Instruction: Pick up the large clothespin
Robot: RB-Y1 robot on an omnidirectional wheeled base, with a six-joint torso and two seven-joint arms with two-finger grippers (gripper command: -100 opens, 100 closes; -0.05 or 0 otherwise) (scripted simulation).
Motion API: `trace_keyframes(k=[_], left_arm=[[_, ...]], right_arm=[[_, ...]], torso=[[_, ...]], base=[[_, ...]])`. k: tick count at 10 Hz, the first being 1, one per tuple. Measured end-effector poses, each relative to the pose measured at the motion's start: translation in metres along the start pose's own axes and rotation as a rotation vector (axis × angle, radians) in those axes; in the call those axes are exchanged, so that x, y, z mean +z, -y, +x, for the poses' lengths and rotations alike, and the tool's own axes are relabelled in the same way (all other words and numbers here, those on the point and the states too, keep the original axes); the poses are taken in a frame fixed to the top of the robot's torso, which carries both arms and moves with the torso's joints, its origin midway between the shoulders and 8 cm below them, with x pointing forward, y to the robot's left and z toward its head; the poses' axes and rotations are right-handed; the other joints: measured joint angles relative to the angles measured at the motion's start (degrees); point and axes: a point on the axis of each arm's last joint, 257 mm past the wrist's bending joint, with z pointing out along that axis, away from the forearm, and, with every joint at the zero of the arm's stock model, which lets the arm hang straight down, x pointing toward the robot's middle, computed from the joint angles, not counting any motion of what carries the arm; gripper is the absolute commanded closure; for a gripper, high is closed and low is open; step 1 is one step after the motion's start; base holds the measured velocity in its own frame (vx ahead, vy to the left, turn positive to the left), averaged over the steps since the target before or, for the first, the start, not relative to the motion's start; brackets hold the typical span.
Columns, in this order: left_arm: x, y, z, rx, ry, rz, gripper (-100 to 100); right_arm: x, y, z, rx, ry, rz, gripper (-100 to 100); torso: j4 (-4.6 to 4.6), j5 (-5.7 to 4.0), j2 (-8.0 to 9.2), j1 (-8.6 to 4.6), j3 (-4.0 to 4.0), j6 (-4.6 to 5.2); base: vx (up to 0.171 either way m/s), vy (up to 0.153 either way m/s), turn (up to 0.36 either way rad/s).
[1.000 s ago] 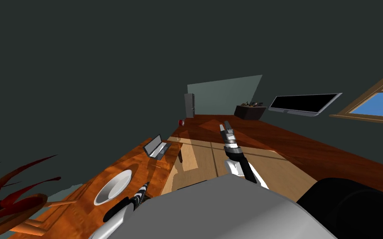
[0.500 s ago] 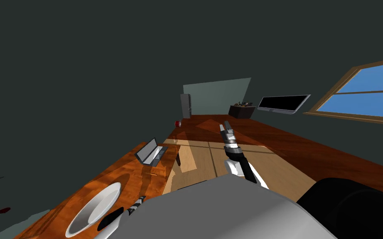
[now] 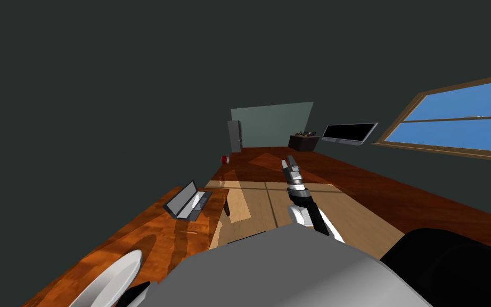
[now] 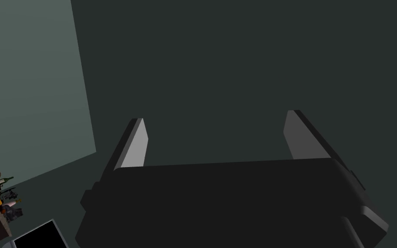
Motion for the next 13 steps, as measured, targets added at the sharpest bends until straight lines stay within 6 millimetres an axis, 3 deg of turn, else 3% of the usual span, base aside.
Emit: trace_keyframes(k=[5, 6, 7, 13], left_arm=[[0.003, -0.059, 0.005, 0.003, -0.066, -0.147, -100], [0.003, -0.06, 0.005, 0.004, -0.068, -0.15, 0], [0.003, -0.06, 0.005, 0.004, -0.067, -0.149, -100], [0.017, -0.038, 0.021, -0.082, -0.06, -0.154, -100]], right_arm=[[0.0, 0.0, 0.0, 0.0, 0.0, 0.0, 0], [0.0, 0.0, 0.0, 0.0, 0.0, 0.0, 0], [0.0, 0.0, 0.0, 0.0, 0.0, 0.0, 0], [0.0, 0.0, 0.0, 0.0, 0.0, 0.0, 0]], torso=[[0.0, 0.01, 0.01, 0.01, 0.0, -0.01], [0.01, 0.0, 0.1, -0.05, 0.05, -0.03], [0.03, -0.02, 0.16, -0.09, 0.09, -0.02], [0.1, 0.01, 0.47, 0.01, 0.27, -0.01]], base=[[0.045, 0.027, -0.098], [0.0, 0.0, 0.0], [-0.093, 0.065, -0.216], [-0.094, 0.051, -0.145]])
